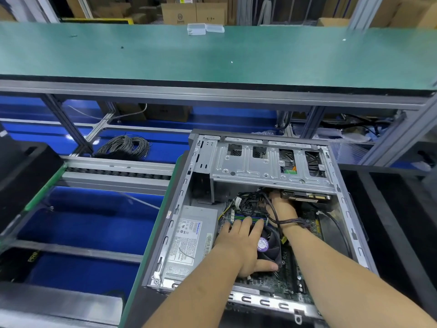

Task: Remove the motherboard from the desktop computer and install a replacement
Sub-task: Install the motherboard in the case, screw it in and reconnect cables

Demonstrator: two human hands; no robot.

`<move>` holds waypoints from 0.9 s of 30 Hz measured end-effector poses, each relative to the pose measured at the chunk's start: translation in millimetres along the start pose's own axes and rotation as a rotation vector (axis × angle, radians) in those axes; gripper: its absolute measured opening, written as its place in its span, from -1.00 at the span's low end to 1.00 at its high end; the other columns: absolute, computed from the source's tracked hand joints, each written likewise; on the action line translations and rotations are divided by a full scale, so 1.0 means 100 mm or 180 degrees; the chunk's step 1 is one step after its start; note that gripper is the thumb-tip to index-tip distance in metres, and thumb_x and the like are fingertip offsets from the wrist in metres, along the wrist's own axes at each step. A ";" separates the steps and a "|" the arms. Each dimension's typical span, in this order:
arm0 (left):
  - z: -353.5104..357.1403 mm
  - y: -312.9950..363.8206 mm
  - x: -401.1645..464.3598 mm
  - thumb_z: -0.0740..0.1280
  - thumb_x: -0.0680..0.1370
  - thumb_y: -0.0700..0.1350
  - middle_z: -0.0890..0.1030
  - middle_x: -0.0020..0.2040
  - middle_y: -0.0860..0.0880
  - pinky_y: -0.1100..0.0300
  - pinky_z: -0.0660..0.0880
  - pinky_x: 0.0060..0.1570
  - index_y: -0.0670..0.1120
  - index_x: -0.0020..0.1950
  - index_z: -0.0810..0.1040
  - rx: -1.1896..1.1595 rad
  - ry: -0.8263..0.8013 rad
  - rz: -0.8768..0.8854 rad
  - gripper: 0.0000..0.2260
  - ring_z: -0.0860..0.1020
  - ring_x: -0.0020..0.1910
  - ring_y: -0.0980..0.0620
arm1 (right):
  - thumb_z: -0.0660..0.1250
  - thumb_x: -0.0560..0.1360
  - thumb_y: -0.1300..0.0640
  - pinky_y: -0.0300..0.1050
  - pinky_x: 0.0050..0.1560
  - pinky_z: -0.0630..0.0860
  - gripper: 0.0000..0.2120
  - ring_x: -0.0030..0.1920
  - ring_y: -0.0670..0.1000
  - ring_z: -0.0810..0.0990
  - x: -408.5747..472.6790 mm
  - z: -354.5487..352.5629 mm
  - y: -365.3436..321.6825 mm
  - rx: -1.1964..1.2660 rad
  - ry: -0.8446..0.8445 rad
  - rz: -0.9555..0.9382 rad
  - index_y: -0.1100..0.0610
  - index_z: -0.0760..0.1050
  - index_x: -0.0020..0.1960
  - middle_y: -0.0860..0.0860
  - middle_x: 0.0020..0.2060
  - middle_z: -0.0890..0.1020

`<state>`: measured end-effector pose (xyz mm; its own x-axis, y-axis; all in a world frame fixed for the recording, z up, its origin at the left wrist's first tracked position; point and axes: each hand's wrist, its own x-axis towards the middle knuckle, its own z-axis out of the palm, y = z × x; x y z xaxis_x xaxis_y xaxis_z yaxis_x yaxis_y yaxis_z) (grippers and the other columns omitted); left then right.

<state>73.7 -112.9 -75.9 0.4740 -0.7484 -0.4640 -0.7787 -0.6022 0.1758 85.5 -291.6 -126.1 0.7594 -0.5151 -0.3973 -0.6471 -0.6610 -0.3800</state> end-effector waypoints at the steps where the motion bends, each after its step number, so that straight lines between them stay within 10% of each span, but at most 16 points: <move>1: 0.00 0.00 0.00 0.12 0.49 0.49 -0.07 0.63 -0.09 -0.15 -0.05 0.53 -0.01 0.63 -0.23 0.0011 0.0013 -0.0009 -0.04 -0.01 0.58 -0.13 | 0.17 0.66 0.10 -0.08 -0.10 0.47 -0.73 0.05 0.23 0.61 0.00 0.00 0.00 0.0106 0.0011 0.0025 0.27 0.40 0.24 0.26 0.08 0.61; 7: -0.01 -0.01 0.01 0.13 0.49 0.49 -0.09 0.63 -0.09 -0.15 -0.04 0.52 0.00 0.63 -0.25 -0.0037 -0.0015 -0.0018 -0.04 -0.02 0.58 -0.13 | 0.02 0.71 0.07 -0.15 -0.03 0.53 -0.52 0.10 0.13 0.61 0.01 -0.03 -0.09 0.0767 0.0108 0.0240 0.28 0.07 0.55 0.27 0.26 0.54; 13: 0.00 -0.01 0.01 0.13 0.49 0.49 -0.09 0.63 -0.08 -0.15 -0.04 0.53 0.00 0.63 -0.25 -0.0052 -0.0043 -0.0002 -0.04 -0.03 0.59 -0.13 | 0.01 0.71 0.17 -0.20 0.13 0.53 -0.59 0.34 0.06 0.49 0.02 -0.02 -0.13 0.1961 -0.0075 0.0503 0.35 0.19 0.50 0.22 0.42 0.41; 23: -0.03 0.01 -0.01 0.10 0.48 0.51 0.12 0.55 -0.13 -0.12 0.06 0.47 -0.10 0.58 0.05 0.0143 -0.0020 -0.0024 -0.10 0.12 0.51 -0.17 | 0.09 0.69 -0.04 0.01 0.11 0.53 -0.68 0.04 0.14 0.58 -0.04 -0.04 -0.34 0.0381 -0.0328 -0.0721 0.17 0.48 0.15 0.15 0.06 0.62; 27: -0.04 0.02 -0.03 0.11 0.48 0.51 0.15 0.55 -0.14 -0.12 0.05 0.48 -0.11 0.58 0.06 0.0171 -0.0055 -0.0044 -0.09 0.12 0.50 -0.17 | 0.07 0.67 -0.06 -0.06 0.14 0.46 -0.67 0.15 0.15 0.54 0.00 -0.11 -0.60 0.0017 -0.0478 -0.1116 0.05 0.41 0.33 0.11 0.24 0.56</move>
<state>73.0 -113.2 -70.5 0.4780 -0.7349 -0.4811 -0.7933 -0.5963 0.1228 124.9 -257.5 -94.2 0.9168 -0.1721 -0.3603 -0.3503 -0.7799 -0.5187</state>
